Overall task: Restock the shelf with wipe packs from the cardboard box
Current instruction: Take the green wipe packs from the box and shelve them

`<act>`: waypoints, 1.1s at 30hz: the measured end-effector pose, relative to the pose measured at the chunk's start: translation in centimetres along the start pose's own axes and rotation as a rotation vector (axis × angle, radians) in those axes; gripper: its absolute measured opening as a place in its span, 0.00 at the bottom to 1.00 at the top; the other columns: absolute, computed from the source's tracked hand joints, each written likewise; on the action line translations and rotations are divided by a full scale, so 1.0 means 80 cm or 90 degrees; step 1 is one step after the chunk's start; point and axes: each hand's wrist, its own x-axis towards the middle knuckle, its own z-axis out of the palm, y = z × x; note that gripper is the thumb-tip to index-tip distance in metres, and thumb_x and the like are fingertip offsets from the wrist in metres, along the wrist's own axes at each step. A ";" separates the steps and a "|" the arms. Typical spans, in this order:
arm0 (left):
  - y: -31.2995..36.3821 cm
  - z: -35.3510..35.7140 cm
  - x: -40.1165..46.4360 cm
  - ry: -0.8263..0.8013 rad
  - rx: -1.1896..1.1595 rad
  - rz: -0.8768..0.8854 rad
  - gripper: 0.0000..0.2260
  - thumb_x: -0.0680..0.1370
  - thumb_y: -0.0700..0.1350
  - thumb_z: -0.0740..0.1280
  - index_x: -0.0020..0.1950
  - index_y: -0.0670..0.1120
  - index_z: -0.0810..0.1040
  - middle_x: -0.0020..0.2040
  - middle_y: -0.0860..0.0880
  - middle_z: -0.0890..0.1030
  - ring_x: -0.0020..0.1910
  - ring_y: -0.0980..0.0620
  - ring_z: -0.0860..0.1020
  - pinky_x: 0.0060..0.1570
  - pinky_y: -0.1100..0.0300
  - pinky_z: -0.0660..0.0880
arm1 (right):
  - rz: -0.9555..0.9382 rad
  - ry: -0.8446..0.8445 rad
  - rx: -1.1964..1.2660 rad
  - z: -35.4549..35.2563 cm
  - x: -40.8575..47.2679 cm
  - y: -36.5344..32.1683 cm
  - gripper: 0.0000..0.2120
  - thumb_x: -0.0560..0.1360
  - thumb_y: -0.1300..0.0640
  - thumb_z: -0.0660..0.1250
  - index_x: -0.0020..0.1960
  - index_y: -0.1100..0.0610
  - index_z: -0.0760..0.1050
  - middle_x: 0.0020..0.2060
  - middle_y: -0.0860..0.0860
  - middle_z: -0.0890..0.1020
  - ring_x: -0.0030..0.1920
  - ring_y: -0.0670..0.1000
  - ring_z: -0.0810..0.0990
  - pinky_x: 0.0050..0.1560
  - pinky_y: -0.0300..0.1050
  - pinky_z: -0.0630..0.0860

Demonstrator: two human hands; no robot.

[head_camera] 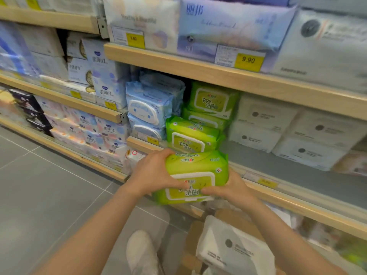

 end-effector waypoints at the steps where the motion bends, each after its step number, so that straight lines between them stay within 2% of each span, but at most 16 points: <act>1: 0.007 0.001 0.001 0.014 -0.053 -0.004 0.40 0.51 0.70 0.75 0.60 0.58 0.72 0.54 0.56 0.77 0.53 0.54 0.75 0.51 0.56 0.74 | 0.009 0.021 0.010 -0.006 -0.005 0.001 0.35 0.54 0.53 0.82 0.59 0.52 0.75 0.48 0.46 0.85 0.49 0.47 0.84 0.44 0.38 0.79; 4: 0.017 0.003 0.012 0.114 -0.254 0.006 0.33 0.60 0.62 0.77 0.61 0.53 0.74 0.55 0.58 0.77 0.54 0.58 0.75 0.52 0.61 0.72 | 0.032 0.085 0.054 -0.023 -0.013 0.001 0.31 0.56 0.56 0.82 0.56 0.54 0.76 0.45 0.46 0.86 0.45 0.47 0.84 0.40 0.38 0.79; 7: 0.008 -0.004 0.034 0.227 -0.393 0.012 0.20 0.73 0.56 0.69 0.61 0.50 0.74 0.56 0.55 0.77 0.58 0.56 0.75 0.52 0.64 0.74 | 0.020 0.139 0.061 -0.038 -0.015 -0.004 0.33 0.52 0.53 0.83 0.54 0.53 0.75 0.44 0.47 0.86 0.44 0.47 0.85 0.42 0.42 0.80; 8: 0.000 -0.010 0.047 0.253 -0.366 0.020 0.17 0.76 0.53 0.66 0.62 0.48 0.74 0.57 0.54 0.77 0.59 0.54 0.75 0.53 0.64 0.73 | 0.009 0.161 0.067 -0.044 -0.011 -0.008 0.30 0.54 0.57 0.83 0.53 0.52 0.75 0.43 0.46 0.86 0.42 0.45 0.84 0.40 0.39 0.79; 10: -0.017 -0.024 0.076 0.277 -0.249 0.065 0.17 0.79 0.49 0.62 0.67 0.46 0.72 0.64 0.50 0.75 0.64 0.51 0.71 0.61 0.58 0.69 | -0.016 0.193 0.085 -0.058 0.000 -0.018 0.27 0.56 0.62 0.82 0.50 0.52 0.75 0.40 0.46 0.85 0.40 0.43 0.84 0.36 0.34 0.77; 12: -0.027 -0.038 0.109 0.273 -0.120 0.118 0.18 0.80 0.45 0.60 0.70 0.44 0.69 0.68 0.46 0.71 0.69 0.47 0.66 0.67 0.55 0.62 | -0.038 0.217 0.097 -0.068 0.016 -0.030 0.31 0.52 0.55 0.84 0.52 0.52 0.76 0.43 0.47 0.85 0.43 0.45 0.84 0.40 0.38 0.79; 14: -0.040 -0.047 0.142 0.250 -0.001 0.129 0.22 0.78 0.45 0.57 0.72 0.44 0.66 0.70 0.43 0.68 0.71 0.43 0.63 0.69 0.50 0.60 | -0.055 0.240 0.098 -0.071 0.039 -0.042 0.37 0.49 0.47 0.83 0.55 0.52 0.76 0.46 0.47 0.85 0.46 0.47 0.84 0.45 0.43 0.80; 16: -0.054 -0.049 0.167 0.219 0.110 0.115 0.26 0.74 0.45 0.58 0.73 0.45 0.64 0.72 0.43 0.65 0.72 0.41 0.60 0.69 0.43 0.60 | -0.053 0.270 0.071 -0.070 0.067 -0.055 0.31 0.55 0.49 0.82 0.54 0.55 0.77 0.43 0.46 0.85 0.45 0.45 0.84 0.43 0.39 0.79; 18: -0.065 -0.046 0.181 0.213 0.169 0.107 0.28 0.72 0.44 0.60 0.73 0.47 0.64 0.73 0.44 0.64 0.73 0.40 0.58 0.67 0.39 0.61 | -0.034 0.297 0.044 -0.066 0.098 -0.068 0.20 0.60 0.54 0.80 0.47 0.59 0.78 0.31 0.42 0.83 0.34 0.41 0.81 0.32 0.28 0.73; 19: -0.068 -0.043 0.185 0.224 0.172 0.112 0.28 0.71 0.44 0.59 0.72 0.47 0.65 0.73 0.43 0.65 0.72 0.39 0.59 0.67 0.39 0.62 | -0.018 0.302 0.032 -0.062 0.111 -0.073 0.17 0.62 0.53 0.80 0.44 0.58 0.77 0.27 0.41 0.80 0.30 0.40 0.78 0.26 0.26 0.68; 20: -0.069 -0.041 0.188 0.237 0.166 0.122 0.28 0.70 0.45 0.58 0.71 0.46 0.67 0.71 0.42 0.67 0.71 0.38 0.60 0.67 0.40 0.62 | -0.004 0.301 0.021 -0.057 0.123 -0.075 0.17 0.62 0.51 0.79 0.43 0.55 0.74 0.28 0.41 0.77 0.29 0.40 0.75 0.23 0.26 0.66; 23: -0.071 -0.035 0.188 0.264 0.150 0.153 0.29 0.67 0.43 0.60 0.70 0.42 0.69 0.70 0.40 0.69 0.69 0.36 0.62 0.67 0.42 0.62 | 0.021 0.272 0.001 -0.038 0.144 -0.068 0.21 0.65 0.49 0.77 0.52 0.54 0.72 0.35 0.40 0.72 0.34 0.36 0.69 0.24 0.22 0.65; 29: -0.076 -0.034 0.187 0.253 0.136 0.153 0.30 0.68 0.45 0.62 0.72 0.44 0.65 0.72 0.43 0.65 0.72 0.39 0.58 0.70 0.45 0.58 | 0.036 0.262 -0.043 -0.032 0.150 -0.053 0.23 0.68 0.49 0.75 0.57 0.58 0.73 0.36 0.40 0.72 0.35 0.35 0.70 0.24 0.21 0.65; 33: -0.071 -0.034 0.185 0.242 0.121 0.140 0.31 0.72 0.42 0.68 0.74 0.44 0.62 0.74 0.43 0.61 0.74 0.41 0.54 0.71 0.46 0.56 | 0.036 0.248 -0.076 -0.035 0.147 -0.056 0.26 0.69 0.48 0.74 0.61 0.60 0.72 0.38 0.42 0.74 0.36 0.36 0.70 0.24 0.21 0.65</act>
